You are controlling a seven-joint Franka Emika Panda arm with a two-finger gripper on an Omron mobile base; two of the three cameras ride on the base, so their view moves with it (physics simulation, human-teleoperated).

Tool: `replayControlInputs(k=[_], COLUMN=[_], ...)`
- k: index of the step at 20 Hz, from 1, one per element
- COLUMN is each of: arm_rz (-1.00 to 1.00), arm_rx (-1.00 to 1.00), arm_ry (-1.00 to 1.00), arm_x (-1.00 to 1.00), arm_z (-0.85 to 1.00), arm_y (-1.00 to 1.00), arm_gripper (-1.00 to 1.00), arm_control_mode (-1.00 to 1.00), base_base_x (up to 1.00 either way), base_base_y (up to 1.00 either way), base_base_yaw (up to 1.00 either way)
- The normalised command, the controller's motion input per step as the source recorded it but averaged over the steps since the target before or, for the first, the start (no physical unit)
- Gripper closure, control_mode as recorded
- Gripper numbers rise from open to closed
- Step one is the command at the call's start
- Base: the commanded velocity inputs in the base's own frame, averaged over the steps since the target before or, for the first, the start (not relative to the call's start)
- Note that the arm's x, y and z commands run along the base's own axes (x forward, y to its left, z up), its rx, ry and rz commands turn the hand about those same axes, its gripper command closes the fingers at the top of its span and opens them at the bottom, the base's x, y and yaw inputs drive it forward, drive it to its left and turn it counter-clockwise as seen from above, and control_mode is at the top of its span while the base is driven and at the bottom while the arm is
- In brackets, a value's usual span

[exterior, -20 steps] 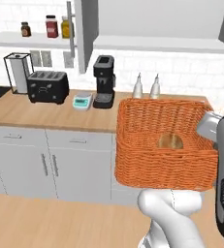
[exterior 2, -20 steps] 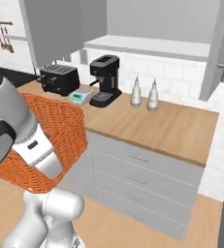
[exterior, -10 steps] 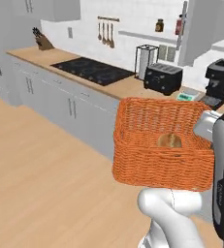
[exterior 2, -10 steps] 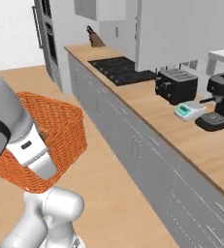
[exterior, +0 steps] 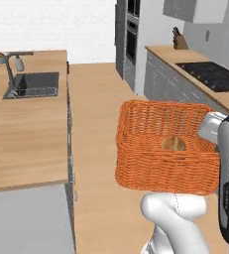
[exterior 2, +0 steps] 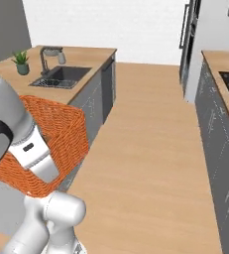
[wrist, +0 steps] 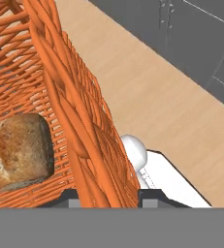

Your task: Open the cabinet, pick up the bread from the cabinet and place it in the basket. Then move the basket to the dining counter.

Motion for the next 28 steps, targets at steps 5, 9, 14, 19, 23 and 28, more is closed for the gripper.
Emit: replayControlInputs(k=[5, 9, 14, 19, 23, 28], arm_rz=[0.00, 0.00, 0.00, 0.00, 0.00, 0.00], arm_rx=[0.00, 0.00, 0.00, 0.00, 0.00, 0.00], arm_ry=[0.00, 0.00, 0.00, 0.00, 0.00, 0.00], arm_x=[0.00, 0.00, 0.00, 0.00, 0.00, 0.00], arm_z=[0.00, 0.00, 0.00, 0.00, 0.00, 0.00], arm_y=[0.00, 0.00, 0.00, 0.00, 0.00, 0.00], arm_gripper=[1.00, 1.00, 1.00, 1.00, 1.00, 1.00], arm_control_mode=[1.00, 1.00, 1.00, 1.00, 1.00, 1.00], base_base_x=[-0.14, 0.05, 0.04, 0.15, 0.14, 0.26], base_base_y=[0.48, 0.86, 0.82, 0.94, 0.84, 0.87], base_base_yaw=[0.54, -0.02, -0.10, -0.19, -0.20, -0.23])
